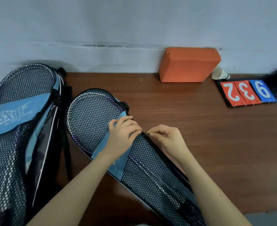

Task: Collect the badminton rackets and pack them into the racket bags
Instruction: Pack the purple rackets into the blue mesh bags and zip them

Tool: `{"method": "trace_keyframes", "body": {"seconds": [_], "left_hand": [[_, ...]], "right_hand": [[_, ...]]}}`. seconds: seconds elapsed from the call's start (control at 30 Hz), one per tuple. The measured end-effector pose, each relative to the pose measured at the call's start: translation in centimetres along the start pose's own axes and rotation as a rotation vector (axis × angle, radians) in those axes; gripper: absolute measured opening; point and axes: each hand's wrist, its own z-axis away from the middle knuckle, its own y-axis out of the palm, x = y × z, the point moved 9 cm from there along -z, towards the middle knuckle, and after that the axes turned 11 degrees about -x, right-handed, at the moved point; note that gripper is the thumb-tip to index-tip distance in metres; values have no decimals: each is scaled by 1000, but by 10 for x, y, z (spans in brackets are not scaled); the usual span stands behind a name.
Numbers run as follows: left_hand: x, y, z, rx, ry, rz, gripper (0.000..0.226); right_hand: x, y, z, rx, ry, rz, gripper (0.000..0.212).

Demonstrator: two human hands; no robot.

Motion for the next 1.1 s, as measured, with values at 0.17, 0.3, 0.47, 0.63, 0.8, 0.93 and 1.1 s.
{"method": "trace_keyframes", "body": {"seconds": [0.17, 0.3, 0.47, 0.63, 0.8, 0.93, 1.1], "left_hand": [[10, 9, -11, -34, -113, 7, 23], [28, 22, -17, -52, -269, -66, 17], [22, 24, -22, -77, -324, -72, 12], [-64, 51, 18, 140, 26, 56, 28], [-81, 60, 49, 133, -69, 13, 17], [-80, 67, 46, 234, -94, 112, 16], [-81, 74, 44, 156, -76, 35, 20]], "right_hand": [[-18, -25, 10, 21, 64, -4, 15], [-51, -57, 32, -30, 180, -80, 19], [-72, -86, 47, -94, 265, -142, 18], [-63, -79, 46, -28, 245, -139, 20], [-65, -78, 50, 49, 254, -116, 28], [-75, -91, 61, 48, 304, -177, 17], [-97, -115, 77, 11, 425, -234, 9]]}}
